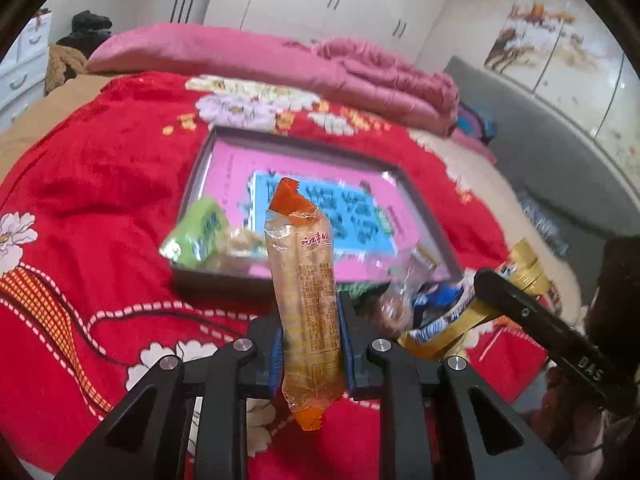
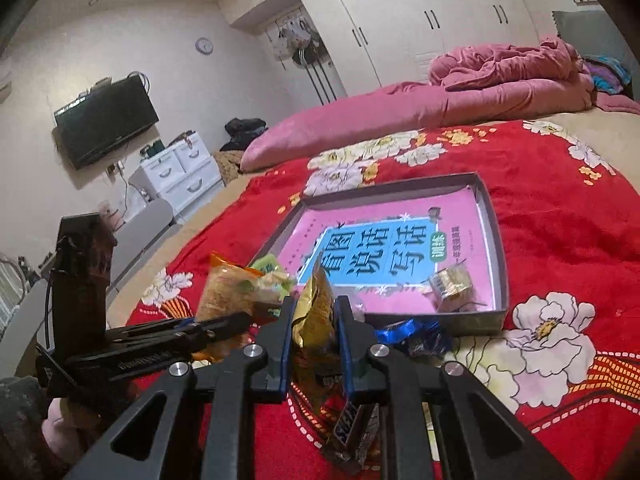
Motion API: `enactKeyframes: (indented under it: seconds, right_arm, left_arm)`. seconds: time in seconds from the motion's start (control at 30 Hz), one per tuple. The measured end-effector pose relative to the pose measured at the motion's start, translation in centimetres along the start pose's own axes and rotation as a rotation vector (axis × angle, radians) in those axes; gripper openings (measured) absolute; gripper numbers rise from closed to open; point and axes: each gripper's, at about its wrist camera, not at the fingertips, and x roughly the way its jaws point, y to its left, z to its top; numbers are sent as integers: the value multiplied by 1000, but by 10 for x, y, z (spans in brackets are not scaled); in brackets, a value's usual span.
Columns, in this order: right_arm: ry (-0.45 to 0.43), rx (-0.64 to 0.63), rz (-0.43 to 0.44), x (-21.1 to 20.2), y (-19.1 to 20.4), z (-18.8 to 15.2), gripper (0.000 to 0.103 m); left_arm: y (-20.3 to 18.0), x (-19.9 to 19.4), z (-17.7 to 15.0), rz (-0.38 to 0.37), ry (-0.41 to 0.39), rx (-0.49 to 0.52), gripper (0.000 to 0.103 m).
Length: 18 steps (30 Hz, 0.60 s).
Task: Organize snacks
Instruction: 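Lift and carry the cracker bag and yellow bag over the tray with both grippers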
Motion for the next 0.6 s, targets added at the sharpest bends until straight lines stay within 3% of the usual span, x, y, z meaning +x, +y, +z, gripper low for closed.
enactKeyframes:
  seconds: [0.4,0.6]
  right_arm:
    - [-103,95,-16,-19,-31,21,19]
    - [-138,156,-41,-24,-48,26,19]
  left_arm:
    - [25,1,14,5,-49,-95,23]
    - [21,6,20,21,-72,-72,23]
